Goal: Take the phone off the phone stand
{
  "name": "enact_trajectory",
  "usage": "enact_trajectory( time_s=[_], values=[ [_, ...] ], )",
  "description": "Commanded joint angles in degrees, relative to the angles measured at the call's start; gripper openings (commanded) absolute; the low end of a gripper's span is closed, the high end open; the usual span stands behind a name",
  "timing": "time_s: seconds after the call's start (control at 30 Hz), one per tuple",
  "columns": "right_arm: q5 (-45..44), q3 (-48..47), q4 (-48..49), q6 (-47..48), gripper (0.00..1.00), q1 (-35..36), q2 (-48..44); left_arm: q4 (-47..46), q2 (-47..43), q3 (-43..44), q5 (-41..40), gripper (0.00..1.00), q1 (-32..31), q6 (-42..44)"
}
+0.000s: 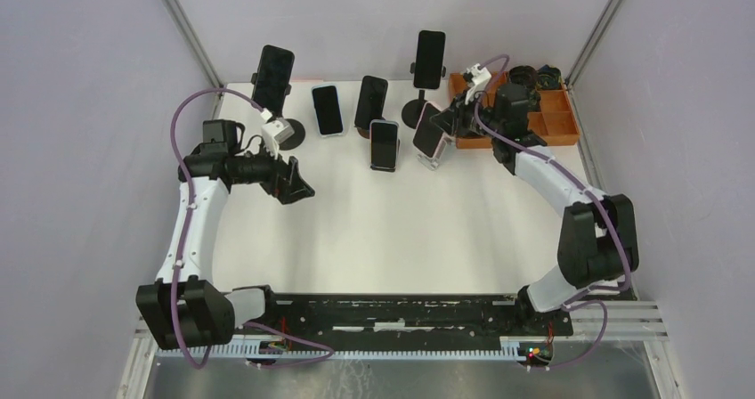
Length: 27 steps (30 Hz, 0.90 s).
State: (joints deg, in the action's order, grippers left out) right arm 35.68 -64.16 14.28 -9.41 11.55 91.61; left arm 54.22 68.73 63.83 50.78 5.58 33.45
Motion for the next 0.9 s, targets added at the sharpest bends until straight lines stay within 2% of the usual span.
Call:
enact_trajectory(
  time_s=[0.0,0.17,0.33,0.47,0.57,0.67,0.87],
  values=[
    [-3.1,-1.1,-9.8,3.5,0.0,7.2,-9.5,-5.0,1.4,3.5,-3.4,1.0,0.0,-8.7],
    [-3.0,5.3,-17.2,-1.5,0.0,15.4,-16.5,-8.5,2.4,4.8,-8.7,1.0,0.3,-13.9],
    [-4.5,12.8,-17.5,-7.6,0.0,26.9,-17.9,-8.6,1.2,5.4,-13.9,1.0,1.2,-15.8],
    [-3.1,13.5,-14.9,-12.3,0.0,33.1,-13.0,-8.3,0.1,4.7,-13.9,1.0,3.4,-15.6],
    [2.7,13.4,-6.2,-18.8,0.0,35.5,-8.0,-5.6,0.1,5.1,-13.5,1.0,5.6,-13.3],
    [4.8,9.5,-4.2,-20.5,0.0,38.6,-1.9,-2.0,0.8,5.7,-12.3,1.0,9.2,-10.2],
    [7.9,5.0,6.4,-30.0,0.0,39.6,9.8,0.0,-0.8,3.6,-11.0,1.0,10.8,-7.3]
  ],
)
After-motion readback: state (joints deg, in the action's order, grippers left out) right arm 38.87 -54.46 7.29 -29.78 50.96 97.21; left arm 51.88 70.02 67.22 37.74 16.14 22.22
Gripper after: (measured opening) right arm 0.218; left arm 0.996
